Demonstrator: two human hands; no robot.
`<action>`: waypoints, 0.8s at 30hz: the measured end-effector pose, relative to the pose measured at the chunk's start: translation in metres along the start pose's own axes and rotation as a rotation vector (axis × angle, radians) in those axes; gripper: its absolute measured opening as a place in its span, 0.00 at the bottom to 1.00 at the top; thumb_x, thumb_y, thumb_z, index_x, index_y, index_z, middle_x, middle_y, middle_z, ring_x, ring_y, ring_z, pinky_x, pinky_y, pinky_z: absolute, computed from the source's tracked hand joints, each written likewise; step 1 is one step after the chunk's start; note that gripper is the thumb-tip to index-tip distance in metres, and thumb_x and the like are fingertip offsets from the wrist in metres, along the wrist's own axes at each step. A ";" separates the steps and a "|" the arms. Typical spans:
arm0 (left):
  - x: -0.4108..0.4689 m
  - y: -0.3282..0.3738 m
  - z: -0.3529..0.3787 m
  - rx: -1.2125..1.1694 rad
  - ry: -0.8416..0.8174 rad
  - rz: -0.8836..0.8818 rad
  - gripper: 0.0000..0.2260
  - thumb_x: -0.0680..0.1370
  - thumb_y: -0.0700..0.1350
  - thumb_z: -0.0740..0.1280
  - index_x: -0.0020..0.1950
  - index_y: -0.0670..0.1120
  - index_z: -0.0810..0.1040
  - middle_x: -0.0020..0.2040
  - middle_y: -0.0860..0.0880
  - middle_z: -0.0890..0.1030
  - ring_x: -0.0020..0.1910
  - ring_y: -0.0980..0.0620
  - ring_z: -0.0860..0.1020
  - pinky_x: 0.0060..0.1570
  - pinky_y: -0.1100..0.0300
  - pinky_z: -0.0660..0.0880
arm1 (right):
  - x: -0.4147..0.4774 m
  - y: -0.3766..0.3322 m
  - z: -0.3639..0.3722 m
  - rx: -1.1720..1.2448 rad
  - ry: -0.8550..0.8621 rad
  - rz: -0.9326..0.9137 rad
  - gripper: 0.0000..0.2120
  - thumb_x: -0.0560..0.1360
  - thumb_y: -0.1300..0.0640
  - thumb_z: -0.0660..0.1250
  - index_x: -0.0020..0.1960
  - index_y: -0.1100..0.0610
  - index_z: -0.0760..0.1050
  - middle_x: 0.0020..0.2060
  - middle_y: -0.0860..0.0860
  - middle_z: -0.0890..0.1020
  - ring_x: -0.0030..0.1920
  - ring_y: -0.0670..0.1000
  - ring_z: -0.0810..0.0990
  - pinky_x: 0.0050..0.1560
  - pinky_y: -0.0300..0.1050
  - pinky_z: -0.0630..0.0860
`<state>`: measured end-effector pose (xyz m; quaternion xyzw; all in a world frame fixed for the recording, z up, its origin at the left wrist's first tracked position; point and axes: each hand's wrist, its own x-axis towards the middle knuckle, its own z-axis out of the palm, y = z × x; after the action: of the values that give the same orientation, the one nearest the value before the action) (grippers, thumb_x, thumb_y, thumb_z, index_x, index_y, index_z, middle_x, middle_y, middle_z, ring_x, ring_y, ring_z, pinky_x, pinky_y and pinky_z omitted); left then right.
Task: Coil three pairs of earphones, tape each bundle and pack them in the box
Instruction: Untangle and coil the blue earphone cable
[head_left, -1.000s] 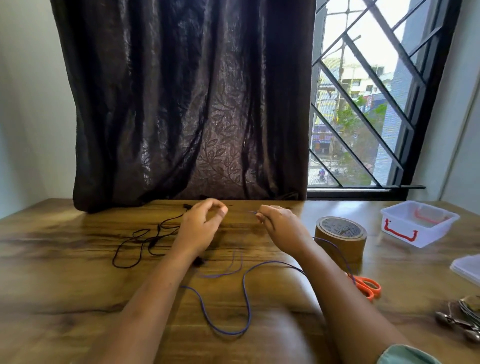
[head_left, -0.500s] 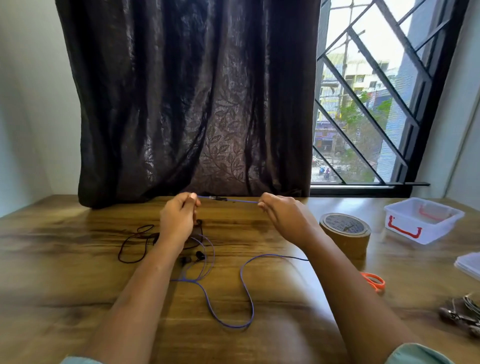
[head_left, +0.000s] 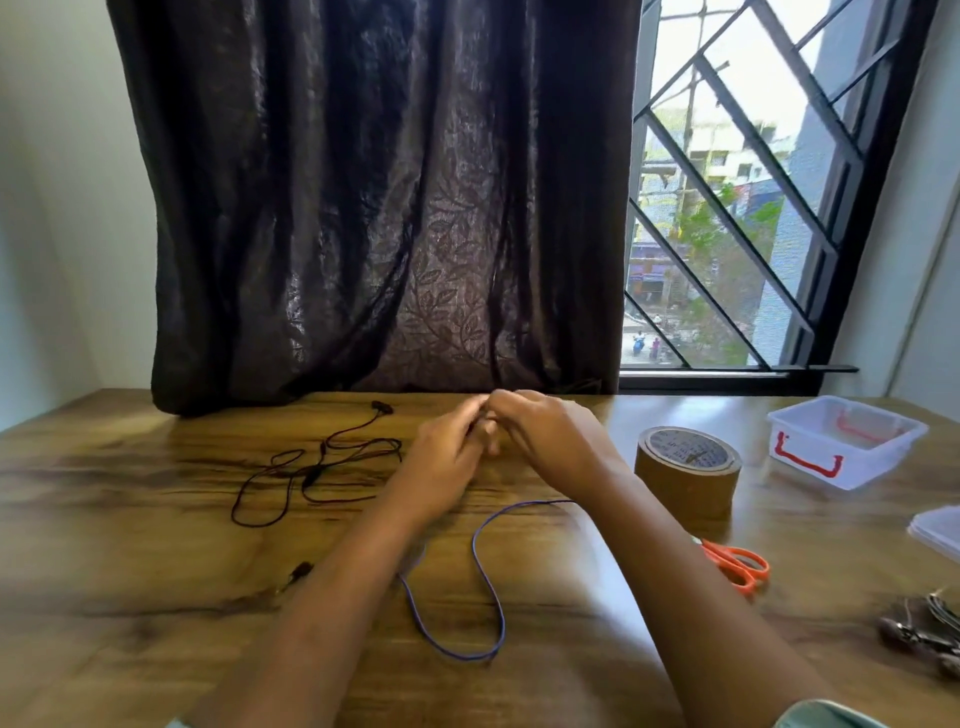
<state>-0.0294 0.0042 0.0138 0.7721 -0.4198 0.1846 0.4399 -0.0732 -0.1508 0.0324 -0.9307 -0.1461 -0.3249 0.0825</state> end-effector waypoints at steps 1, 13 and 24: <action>-0.001 -0.001 -0.003 0.028 0.020 -0.012 0.11 0.80 0.46 0.59 0.55 0.46 0.79 0.34 0.55 0.77 0.35 0.63 0.74 0.39 0.71 0.68 | 0.000 0.002 -0.002 -0.014 0.016 0.009 0.08 0.80 0.47 0.57 0.51 0.49 0.73 0.46 0.48 0.79 0.43 0.57 0.79 0.36 0.44 0.64; 0.004 -0.034 -0.034 -0.546 0.960 -0.677 0.13 0.81 0.41 0.56 0.41 0.51 0.76 0.43 0.50 0.79 0.46 0.51 0.77 0.56 0.45 0.76 | -0.012 0.029 -0.003 -0.020 0.052 0.199 0.09 0.81 0.50 0.56 0.48 0.51 0.71 0.45 0.49 0.80 0.42 0.59 0.79 0.36 0.48 0.70; -0.003 0.004 0.011 0.292 0.094 0.031 0.19 0.79 0.51 0.55 0.67 0.47 0.72 0.61 0.49 0.78 0.61 0.51 0.75 0.63 0.51 0.69 | -0.006 0.004 0.002 0.013 0.024 0.021 0.09 0.80 0.50 0.55 0.53 0.50 0.72 0.43 0.48 0.78 0.41 0.56 0.79 0.35 0.44 0.63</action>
<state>-0.0357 -0.0043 0.0083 0.8118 -0.3795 0.2864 0.3390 -0.0749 -0.1554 0.0272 -0.9277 -0.1372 -0.3343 0.0940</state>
